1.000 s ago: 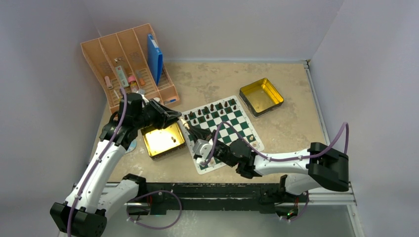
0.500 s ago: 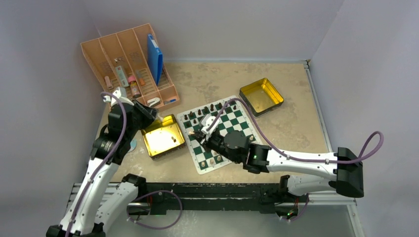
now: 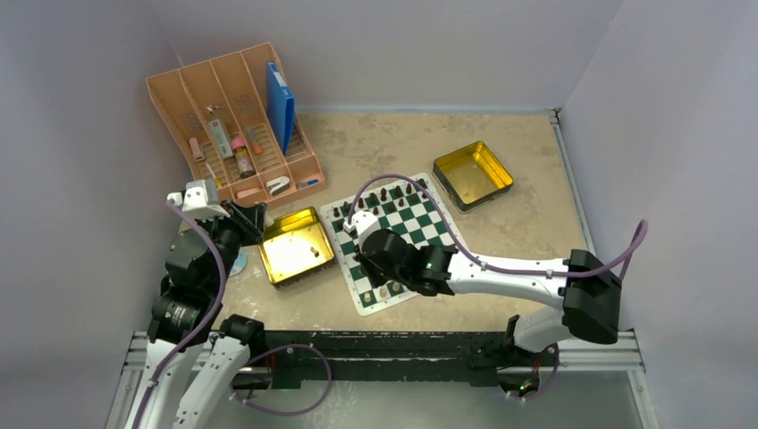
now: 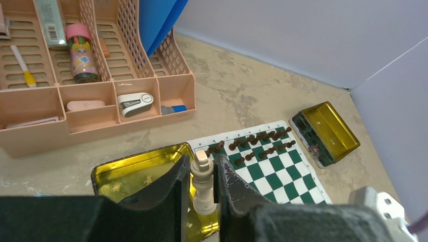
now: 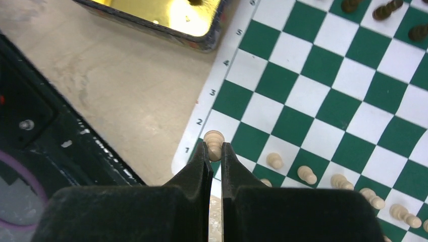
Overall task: Set up the chess pieces on the board
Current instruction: Place the chess piece on the chessboard.
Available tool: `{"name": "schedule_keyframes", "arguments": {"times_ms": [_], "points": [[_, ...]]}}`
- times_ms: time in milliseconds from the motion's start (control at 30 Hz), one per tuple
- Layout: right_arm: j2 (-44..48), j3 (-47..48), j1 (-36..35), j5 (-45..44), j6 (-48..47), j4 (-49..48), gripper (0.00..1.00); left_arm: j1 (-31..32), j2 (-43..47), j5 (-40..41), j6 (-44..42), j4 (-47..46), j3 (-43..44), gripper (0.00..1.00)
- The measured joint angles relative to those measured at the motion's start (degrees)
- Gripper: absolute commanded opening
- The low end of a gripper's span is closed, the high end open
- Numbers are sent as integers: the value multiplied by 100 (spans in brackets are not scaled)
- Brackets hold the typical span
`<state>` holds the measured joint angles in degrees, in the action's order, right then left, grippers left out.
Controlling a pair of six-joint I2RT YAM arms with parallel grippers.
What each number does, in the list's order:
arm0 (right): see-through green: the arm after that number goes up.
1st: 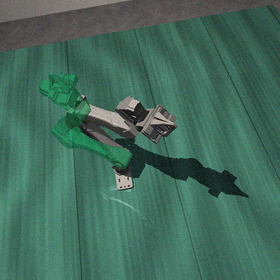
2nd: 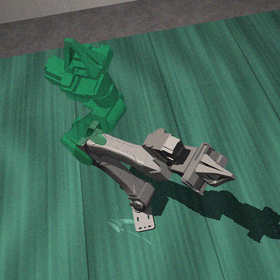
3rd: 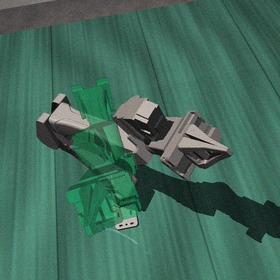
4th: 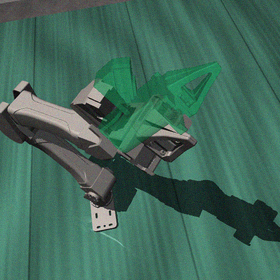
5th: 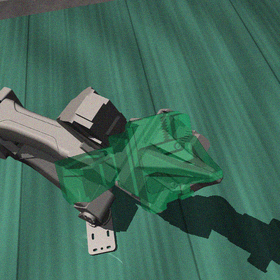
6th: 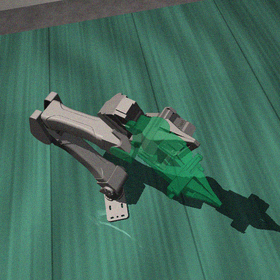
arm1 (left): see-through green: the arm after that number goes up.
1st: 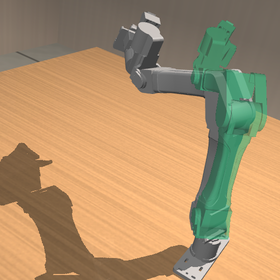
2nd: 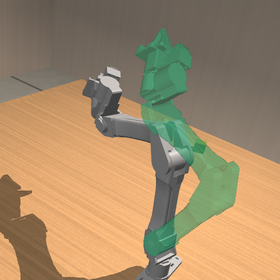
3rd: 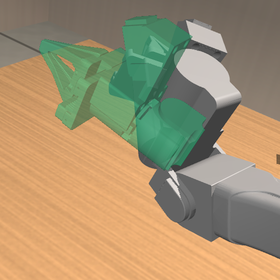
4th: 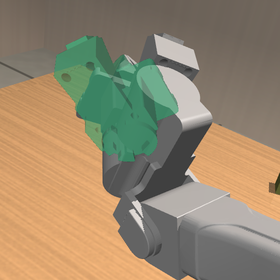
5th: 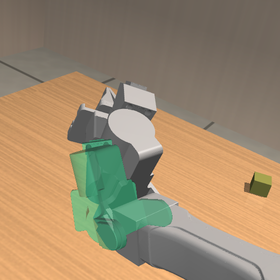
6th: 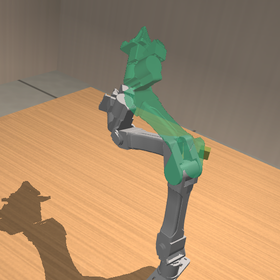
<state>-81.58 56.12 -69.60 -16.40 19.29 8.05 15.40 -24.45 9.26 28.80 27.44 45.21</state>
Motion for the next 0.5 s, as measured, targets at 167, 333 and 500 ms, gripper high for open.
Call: {"name": "schedule_keyframes", "arguments": {"times_ms": [167, 333, 500], "points": [[-295, -83, 494, 291, 157, 79, 0, 0, 44, 2, -142, 35, -2, 0], [-496, -140, 949, 492, 168, 76, 0, 0, 306, 48, -138, 44, -13, 0], [-811, -83, 988, 610, 144, 120, 0, 0, 356, 125, -105, 46, -72, 0]]}}
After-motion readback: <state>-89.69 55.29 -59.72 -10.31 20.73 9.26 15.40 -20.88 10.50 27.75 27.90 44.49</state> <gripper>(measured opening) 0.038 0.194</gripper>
